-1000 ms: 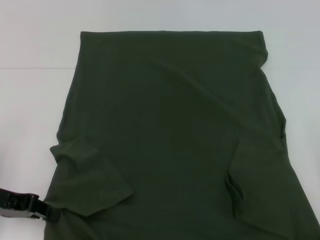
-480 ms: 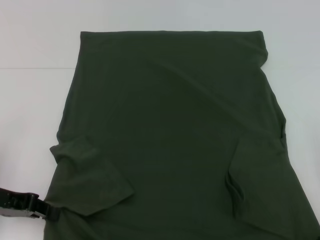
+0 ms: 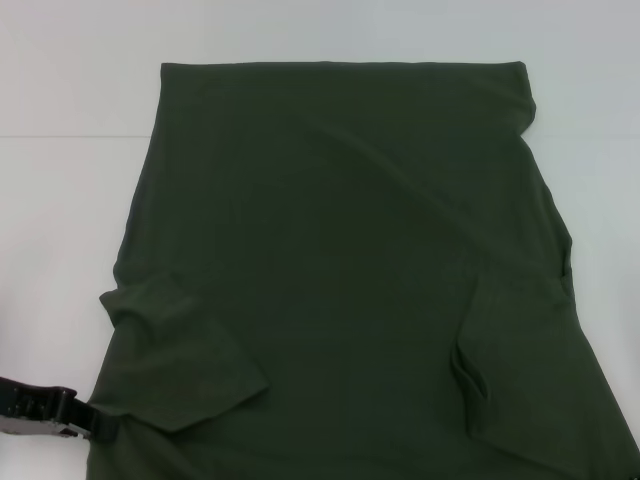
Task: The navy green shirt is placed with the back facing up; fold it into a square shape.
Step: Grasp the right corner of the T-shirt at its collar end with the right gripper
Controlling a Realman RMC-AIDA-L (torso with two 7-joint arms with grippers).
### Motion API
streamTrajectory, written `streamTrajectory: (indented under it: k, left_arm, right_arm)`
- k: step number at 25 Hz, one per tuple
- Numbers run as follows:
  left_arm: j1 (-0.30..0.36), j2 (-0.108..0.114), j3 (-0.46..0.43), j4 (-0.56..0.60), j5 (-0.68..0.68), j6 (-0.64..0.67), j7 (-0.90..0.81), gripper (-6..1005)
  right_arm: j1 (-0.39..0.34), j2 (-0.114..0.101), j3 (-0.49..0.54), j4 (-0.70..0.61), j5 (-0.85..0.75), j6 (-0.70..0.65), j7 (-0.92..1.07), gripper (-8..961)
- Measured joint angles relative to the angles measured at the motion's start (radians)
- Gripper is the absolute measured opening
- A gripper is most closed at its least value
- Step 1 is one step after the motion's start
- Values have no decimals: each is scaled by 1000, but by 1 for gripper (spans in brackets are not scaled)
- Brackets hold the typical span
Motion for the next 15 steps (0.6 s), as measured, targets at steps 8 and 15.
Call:
streamTrajectory:
  k: [8,15]
  left_arm:
    - [0,1,0,-1,0,0,0,54]
    - [1,1,0,-2,0,-1,2,54]
  right_arm:
    - [14,8,-11,20,0,0,-3,944]
    - [12,-1,-7,22,1,1,-4,944]
